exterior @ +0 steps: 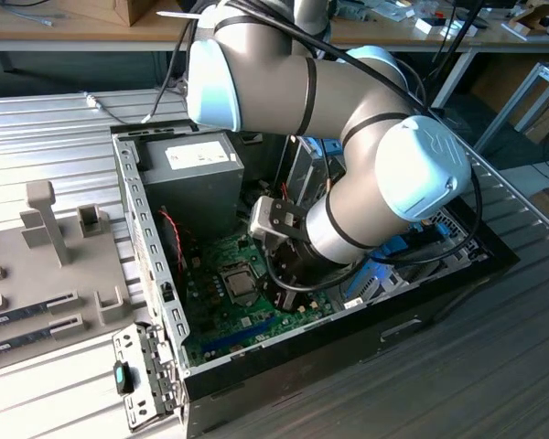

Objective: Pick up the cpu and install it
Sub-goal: 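Install the first cpu locking lever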

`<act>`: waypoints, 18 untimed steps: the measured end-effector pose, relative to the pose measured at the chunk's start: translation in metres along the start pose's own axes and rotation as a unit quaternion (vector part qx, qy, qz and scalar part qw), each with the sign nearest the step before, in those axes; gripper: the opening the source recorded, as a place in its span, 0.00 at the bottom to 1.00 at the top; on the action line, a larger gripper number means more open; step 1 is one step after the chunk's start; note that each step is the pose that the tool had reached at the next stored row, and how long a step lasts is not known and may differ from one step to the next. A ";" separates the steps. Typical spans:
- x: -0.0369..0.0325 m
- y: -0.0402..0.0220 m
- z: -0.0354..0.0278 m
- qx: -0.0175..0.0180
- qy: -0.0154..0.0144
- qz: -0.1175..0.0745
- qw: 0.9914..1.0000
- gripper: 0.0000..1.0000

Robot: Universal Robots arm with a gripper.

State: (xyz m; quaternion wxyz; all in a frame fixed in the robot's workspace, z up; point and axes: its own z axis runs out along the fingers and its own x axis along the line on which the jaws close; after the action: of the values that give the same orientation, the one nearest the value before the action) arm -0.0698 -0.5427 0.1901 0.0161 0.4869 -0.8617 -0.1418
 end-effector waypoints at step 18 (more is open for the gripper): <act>0.0049 0.0049 -0.0049 -0.004 -0.006 -0.001 1.000 0.11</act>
State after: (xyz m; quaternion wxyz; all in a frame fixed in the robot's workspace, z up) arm -0.0757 -0.5456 0.1955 0.0126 0.4868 -0.8608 -0.1477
